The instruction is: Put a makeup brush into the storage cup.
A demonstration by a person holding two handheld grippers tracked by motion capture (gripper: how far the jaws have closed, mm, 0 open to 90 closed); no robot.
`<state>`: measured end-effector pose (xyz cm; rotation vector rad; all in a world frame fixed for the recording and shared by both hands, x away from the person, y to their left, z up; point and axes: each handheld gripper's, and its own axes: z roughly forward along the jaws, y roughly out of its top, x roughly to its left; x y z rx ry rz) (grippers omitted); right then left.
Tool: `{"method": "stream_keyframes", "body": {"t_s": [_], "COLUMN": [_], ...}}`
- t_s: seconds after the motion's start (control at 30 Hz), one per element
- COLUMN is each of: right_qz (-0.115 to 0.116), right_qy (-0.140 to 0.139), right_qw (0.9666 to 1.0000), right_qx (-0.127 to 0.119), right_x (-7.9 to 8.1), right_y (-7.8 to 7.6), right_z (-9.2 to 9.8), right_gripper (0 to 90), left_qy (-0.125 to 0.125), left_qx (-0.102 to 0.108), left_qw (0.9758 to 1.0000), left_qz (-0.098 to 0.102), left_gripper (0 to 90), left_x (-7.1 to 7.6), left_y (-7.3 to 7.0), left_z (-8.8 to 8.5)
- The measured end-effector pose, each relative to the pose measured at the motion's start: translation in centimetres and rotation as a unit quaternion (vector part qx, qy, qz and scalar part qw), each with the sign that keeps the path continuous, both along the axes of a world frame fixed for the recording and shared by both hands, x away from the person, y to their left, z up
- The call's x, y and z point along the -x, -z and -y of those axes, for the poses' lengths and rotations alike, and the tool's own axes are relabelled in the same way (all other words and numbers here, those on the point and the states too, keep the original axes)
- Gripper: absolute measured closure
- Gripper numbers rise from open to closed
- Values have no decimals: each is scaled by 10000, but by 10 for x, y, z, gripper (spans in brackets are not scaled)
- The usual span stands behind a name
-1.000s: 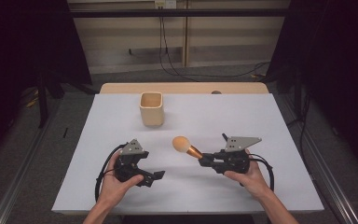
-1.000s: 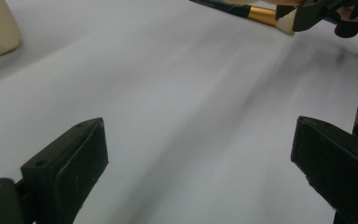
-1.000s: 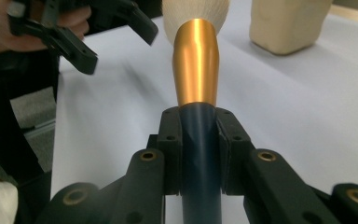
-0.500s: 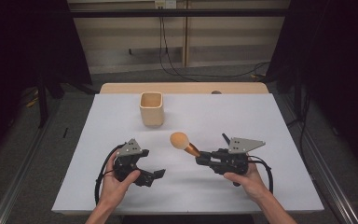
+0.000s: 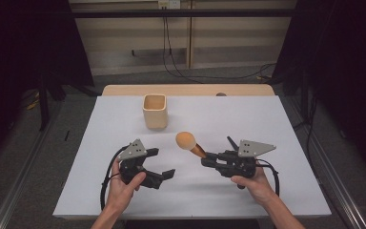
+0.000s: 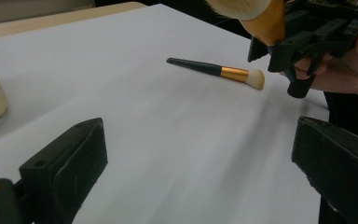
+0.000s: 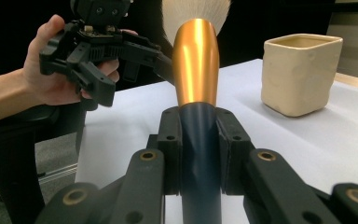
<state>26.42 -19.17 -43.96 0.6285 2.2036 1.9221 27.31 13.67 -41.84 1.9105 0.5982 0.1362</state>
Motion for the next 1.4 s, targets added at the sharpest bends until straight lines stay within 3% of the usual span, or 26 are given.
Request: {"method": "stream_keyframes", "body": {"t_s": [0.1, 0.33, 0.5, 0.57, 0.7, 0.83, 1.0, 1.17, 1.4], "right_qz": [38, 47, 41, 27, 51, 70, 72, 76, 98], "right_qy": [-16, -108, -195, -199, -194, -195, -215, -231, -267], "right_qw": [10000, 9999, 9998, 9998, 9998, 9997, 9996, 9995, 9994], "right_qx": [-29, 16, 13, -6, -70, -87, -151, -202, -200], "right_x": [0, 2, 2, 2, 2, 3, 2, 2, 3], "right_y": [-2, -2, 0, 0, -1, -1, -1, 0, 0], "right_z": [1, 0, -4, -4, -3, -3, -4, -4, -5], "right_gripper": [745, 745, 744, 744, 744, 744, 744, 744, 744], "left_qy": [45, 160, 149, 158, 193, 288, 389, 592, 593], "left_qx": [168, 119, 382, 582, 765, 983, 1038, 1221, 1324], "left_qw": [9998, 9997, 9990, 9982, 9966, 9946, 9938, 9907, 9894], "left_qz": [14, 166, 180, 73, 220, 157, 118, 95, 92], "left_gripper": [33, 49, 55, 70, 70, 69, 54, 54, 92], "left_x": [1, 3, 0, -2, -4, -6, -6, -6, -8], "left_y": [0, -4, -6, -7, -6, -4, -4, -5, -3], "left_z": [6, 18, 22, 23, 29, 35, 41, 46, 54]}}
